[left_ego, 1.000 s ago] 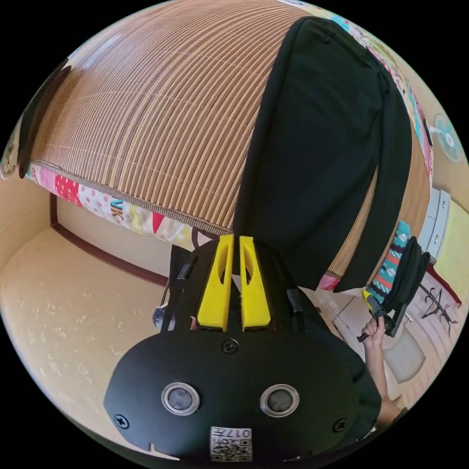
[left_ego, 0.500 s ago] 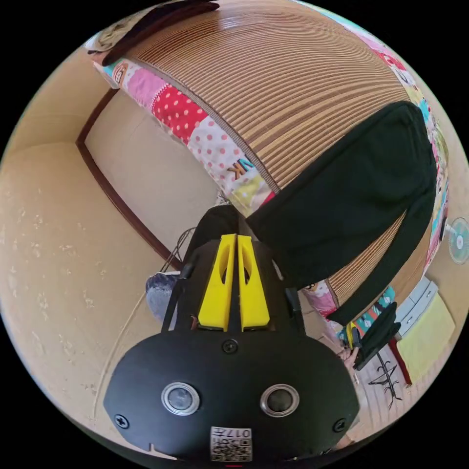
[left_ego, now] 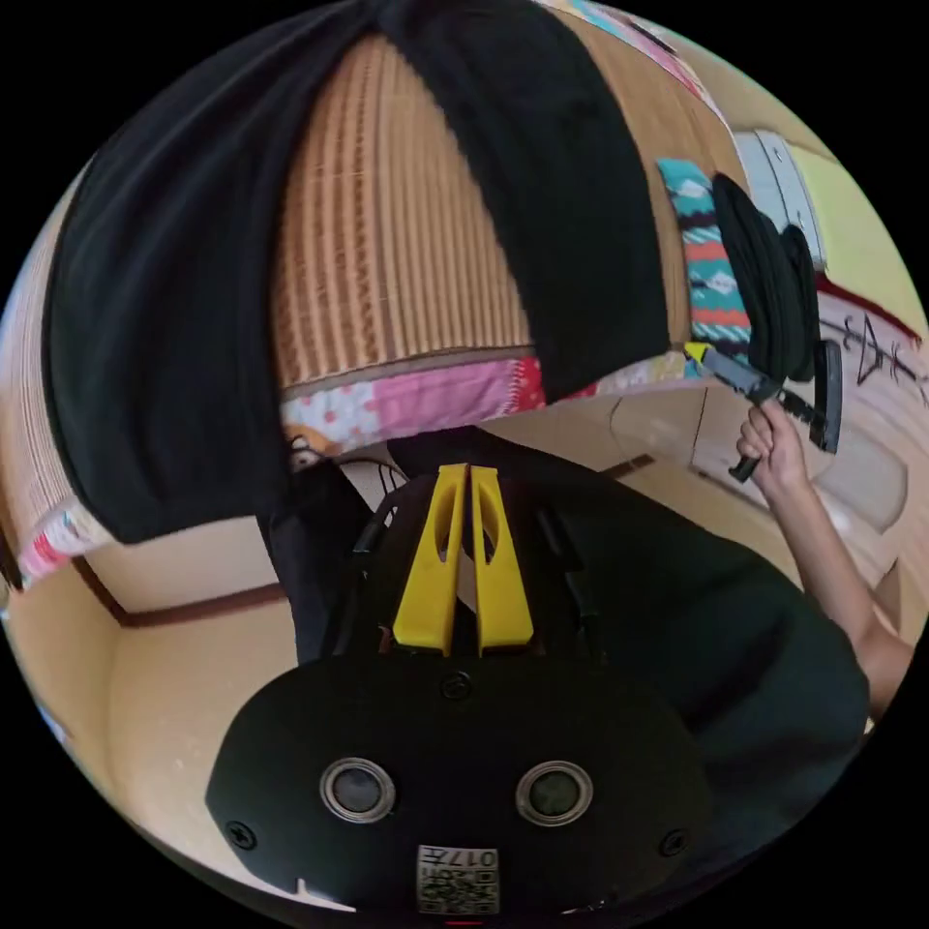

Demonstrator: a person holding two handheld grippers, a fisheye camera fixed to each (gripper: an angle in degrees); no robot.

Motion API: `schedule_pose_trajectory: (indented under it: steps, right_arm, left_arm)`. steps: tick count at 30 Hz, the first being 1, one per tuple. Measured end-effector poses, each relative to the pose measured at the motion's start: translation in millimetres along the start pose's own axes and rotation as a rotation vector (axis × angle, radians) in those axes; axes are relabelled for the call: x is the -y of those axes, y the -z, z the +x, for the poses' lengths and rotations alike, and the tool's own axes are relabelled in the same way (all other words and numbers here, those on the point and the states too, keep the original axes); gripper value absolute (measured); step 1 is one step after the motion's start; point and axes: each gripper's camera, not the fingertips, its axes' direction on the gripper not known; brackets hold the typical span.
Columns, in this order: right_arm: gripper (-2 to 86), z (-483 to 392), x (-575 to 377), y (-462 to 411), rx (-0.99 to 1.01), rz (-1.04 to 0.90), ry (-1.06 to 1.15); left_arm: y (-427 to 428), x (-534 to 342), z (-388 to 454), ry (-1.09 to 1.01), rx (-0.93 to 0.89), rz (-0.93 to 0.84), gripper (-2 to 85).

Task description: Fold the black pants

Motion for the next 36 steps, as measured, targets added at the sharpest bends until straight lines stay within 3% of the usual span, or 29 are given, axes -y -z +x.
schedule_pose_trajectory:
  steps: [4, 8, 13, 16, 18, 21, 26, 29, 33, 36]
  right_arm:
    - [7.2, -3.5, 7.4, -6.0, 0.003, -0.010, -0.011]
    - [9.8, -9.5, 21.6, -28.8, 0.063, -0.080, -0.045]
    - [7.3, -16.8, 21.5, -30.2, -0.062, -0.098, -0.002]
    - [5.0, -22.1, 16.4, -18.6, 0.057, -0.105, 0.119]
    - [3.8, -27.6, 7.3, 1.8, 0.241, -0.055, 0.227]
    - [3.0, -35.7, -2.4, 28.8, 0.431, 0.017, 0.287]
    - [2.5, -72.5, -2.3, 49.7, 0.517, 0.045, 0.400]
    - [2.4, -110.2, 6.6, 50.4, 0.514, 0.017, 0.519]
    - [2.5, -168.0, 20.0, 43.4, 0.502, -0.054, 0.764]
    - [2.8, -192.3, 34.5, 34.0, 0.537, -0.133, 0.876]
  left_arm:
    - [12.9, 12.9, 32.3, -0.170, 0.050, 0.030, -0.5]
    - [20.2, 16.2, 9.8, -0.099, -0.104, 0.051, -0.5]
    - [21.6, 1.5, -13.3, -0.037, -0.112, 0.047, -0.4]
    - [17.8, -7.9, -17.4, -0.039, -0.159, 0.017, 0.1]
    - [14.3, -12.1, -13.0, -0.070, -0.211, -0.009, 0.9]
    - [23.8, -12.9, 5.8, -0.130, -0.187, -0.013, 6.8]
    - [105.4, -1.7, 12.4, -0.040, -0.278, 0.305, 14.7]
    - [131.7, 25.6, 16.7, -0.049, -0.338, 0.328, 18.7]
    - [142.4, 60.4, 28.2, -0.077, -0.117, 0.254, 18.2]
    - [143.5, 69.6, 28.7, -0.090, 0.059, 0.251, 7.3]
